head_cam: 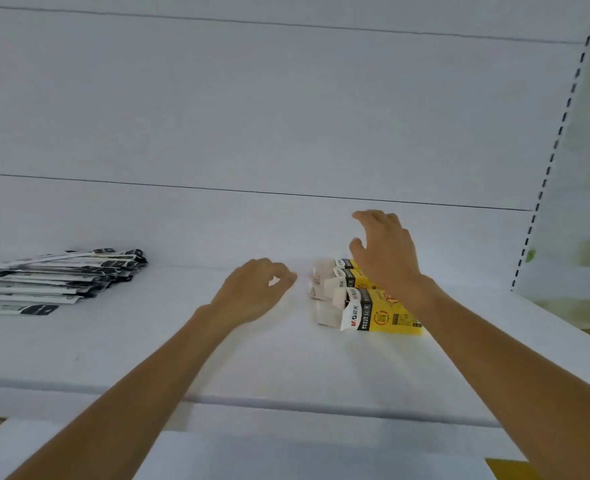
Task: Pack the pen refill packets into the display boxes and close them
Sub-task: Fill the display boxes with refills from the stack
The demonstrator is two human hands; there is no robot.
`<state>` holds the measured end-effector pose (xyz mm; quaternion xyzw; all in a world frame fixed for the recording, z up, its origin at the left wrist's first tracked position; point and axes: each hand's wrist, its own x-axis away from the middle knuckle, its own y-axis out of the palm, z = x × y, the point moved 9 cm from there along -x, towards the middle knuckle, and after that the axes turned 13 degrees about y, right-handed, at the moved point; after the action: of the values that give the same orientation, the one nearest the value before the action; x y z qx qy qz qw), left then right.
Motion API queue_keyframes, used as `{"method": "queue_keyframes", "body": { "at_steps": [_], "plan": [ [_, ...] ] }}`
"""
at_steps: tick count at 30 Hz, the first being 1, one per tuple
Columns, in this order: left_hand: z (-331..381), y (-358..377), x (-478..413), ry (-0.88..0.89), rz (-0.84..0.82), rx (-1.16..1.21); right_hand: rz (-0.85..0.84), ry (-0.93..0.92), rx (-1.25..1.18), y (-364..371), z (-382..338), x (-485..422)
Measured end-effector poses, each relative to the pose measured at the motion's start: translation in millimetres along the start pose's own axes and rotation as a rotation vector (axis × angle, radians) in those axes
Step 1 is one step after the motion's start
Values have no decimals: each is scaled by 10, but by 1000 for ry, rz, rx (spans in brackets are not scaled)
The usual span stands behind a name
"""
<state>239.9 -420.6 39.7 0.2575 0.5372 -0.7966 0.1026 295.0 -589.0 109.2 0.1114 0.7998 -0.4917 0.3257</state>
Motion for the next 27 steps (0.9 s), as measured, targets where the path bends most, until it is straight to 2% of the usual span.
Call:
{"method": "queue_keyframes", "body": {
  "at_steps": [4,9,14,18,20,24,27],
  "plan": [
    [-757,-798,673,-128,114,-148,-38,-172,-190,265,-1292,21],
    [-1862,-1652,1795,-390,187,-167,-134,-401,-334,630,-2948,401],
    [-2708,-2177,2563,-533,229,-170,-212,-461,-365,1123,-4021,733],
    [-3330,-2422,2634,-467,206,-129,-344,-434,-219,1830,-4413,949],
    [-3521,-2404,2532,-384,172,-97,-370,-353,-191,2024,-4403,918],
    [-3676,-2137,2203,-253,17,53,-336,-107,-239,2158,-4094,758],
    [-3712,-1949,2012,-156,-61,130,-312,-4,-254,2275,-3900,834]
  ]
}}
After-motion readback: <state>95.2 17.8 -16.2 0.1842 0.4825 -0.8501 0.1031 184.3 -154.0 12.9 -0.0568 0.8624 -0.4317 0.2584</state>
